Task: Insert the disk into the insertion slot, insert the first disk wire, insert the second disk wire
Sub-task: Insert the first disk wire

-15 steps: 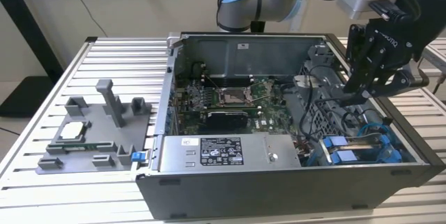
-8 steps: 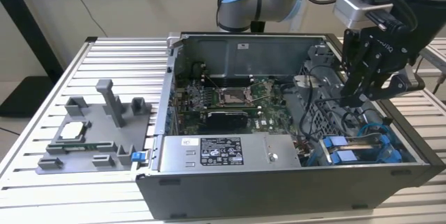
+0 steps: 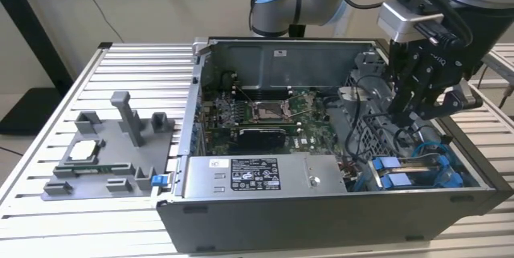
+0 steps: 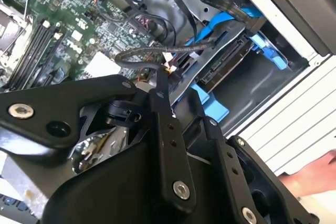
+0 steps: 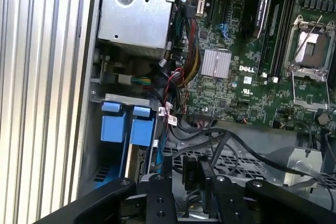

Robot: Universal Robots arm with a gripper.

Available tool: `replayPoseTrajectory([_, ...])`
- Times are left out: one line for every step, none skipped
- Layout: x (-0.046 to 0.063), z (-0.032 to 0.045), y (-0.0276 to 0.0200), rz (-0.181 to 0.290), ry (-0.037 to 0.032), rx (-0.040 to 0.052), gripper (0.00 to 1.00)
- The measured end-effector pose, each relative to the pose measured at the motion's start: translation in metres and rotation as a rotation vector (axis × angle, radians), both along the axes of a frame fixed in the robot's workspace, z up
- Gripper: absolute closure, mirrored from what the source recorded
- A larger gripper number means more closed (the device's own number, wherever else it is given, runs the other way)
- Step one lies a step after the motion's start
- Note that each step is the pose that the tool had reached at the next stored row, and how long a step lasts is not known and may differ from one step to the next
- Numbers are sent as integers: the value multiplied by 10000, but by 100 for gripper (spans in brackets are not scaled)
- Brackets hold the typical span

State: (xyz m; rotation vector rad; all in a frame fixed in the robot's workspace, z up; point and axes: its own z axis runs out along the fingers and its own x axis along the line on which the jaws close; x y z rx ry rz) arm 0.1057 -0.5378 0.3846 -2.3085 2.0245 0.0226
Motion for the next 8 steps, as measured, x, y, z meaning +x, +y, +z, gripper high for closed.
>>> replayPoseTrajectory([-2, -2, 0, 11, -21, 0, 0])
replayPoseTrajectory([-4, -2, -1, 12, -31, -1, 100])
replayPoseTrajectory([-6, -3, -1, 13, -39, 0, 100])
replayPoseTrajectory([-9, -3, -1, 11, -52, 7, 100])
replayPoseTrajectory([-12, -4, -1, 12, -65, 15, 100])
replayPoseTrajectory([-13, -4, 0, 13, -77, 16, 100])
replayPoseTrajectory([-13, -6, 0, 14, -86, 18, 100])
replayPoseTrajectory([-14, -6, 0, 14, -93, 19, 100])
